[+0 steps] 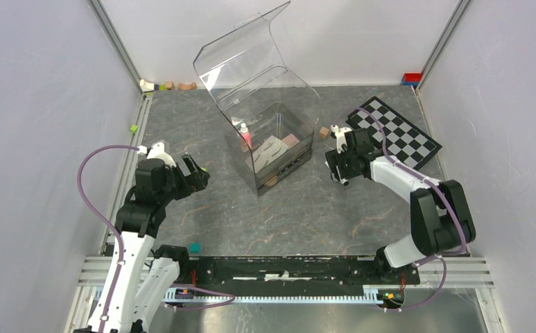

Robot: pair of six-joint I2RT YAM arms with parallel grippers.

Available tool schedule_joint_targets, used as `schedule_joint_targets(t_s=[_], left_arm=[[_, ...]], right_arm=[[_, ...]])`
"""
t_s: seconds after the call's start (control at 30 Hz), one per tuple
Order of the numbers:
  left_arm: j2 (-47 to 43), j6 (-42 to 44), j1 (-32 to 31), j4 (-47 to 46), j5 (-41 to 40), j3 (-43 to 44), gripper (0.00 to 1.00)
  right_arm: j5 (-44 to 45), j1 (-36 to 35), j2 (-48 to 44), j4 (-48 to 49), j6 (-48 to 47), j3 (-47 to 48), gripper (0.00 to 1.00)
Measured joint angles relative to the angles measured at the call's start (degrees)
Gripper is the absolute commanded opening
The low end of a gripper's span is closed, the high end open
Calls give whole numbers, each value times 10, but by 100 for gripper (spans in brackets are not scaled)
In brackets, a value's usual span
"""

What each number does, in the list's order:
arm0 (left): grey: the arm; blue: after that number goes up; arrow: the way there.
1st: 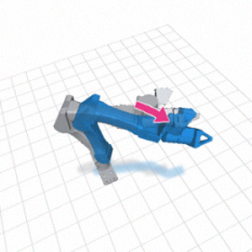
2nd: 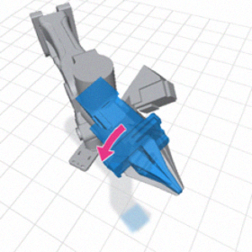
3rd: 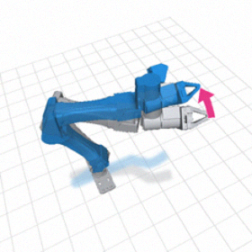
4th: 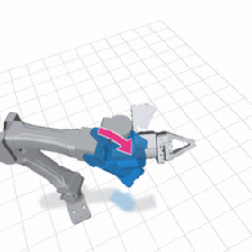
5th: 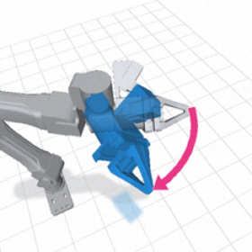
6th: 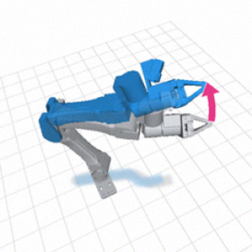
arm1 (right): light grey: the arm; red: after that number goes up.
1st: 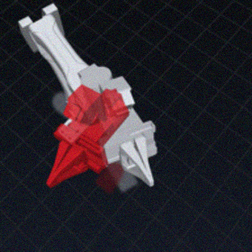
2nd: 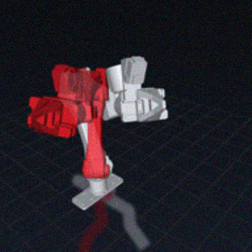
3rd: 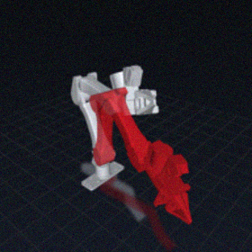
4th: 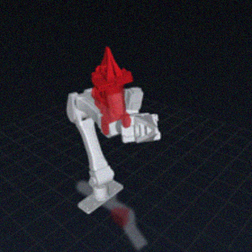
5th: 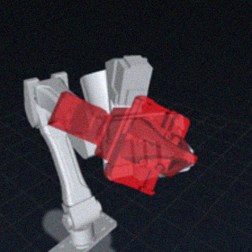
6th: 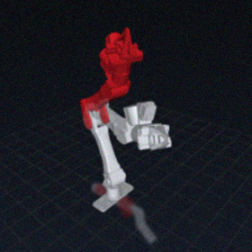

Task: Organize the makeup
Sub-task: Move the makeup to the center of the board.

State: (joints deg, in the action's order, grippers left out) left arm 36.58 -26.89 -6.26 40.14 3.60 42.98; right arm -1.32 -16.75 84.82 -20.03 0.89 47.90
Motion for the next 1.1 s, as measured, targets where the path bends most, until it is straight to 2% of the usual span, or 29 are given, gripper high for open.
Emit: schedule_joint_targets(t_s=[0.33,0.57,0.7,0.83,0.93,1.1], left_arm=[[0,0,0,0,0,-1,100],[0,0,0,0,0,-2,100],[0,0,0,0,0,-2,100],[0,0,0,0,0,-2,100],[1,0,0,0,0,-2,100],[1,0,0,0,0,-2,100]], right_arm=[[-37,38,78,8,-30,38,60],[-64,41,74,21,-32,17,37],[-77,39,42,44,-23,-25,29],[-79,18,3,57,-10,-65,27],[-76,-12,-51,64,12,-116,27],[-58,-101,-192,61,80,-219,26]])
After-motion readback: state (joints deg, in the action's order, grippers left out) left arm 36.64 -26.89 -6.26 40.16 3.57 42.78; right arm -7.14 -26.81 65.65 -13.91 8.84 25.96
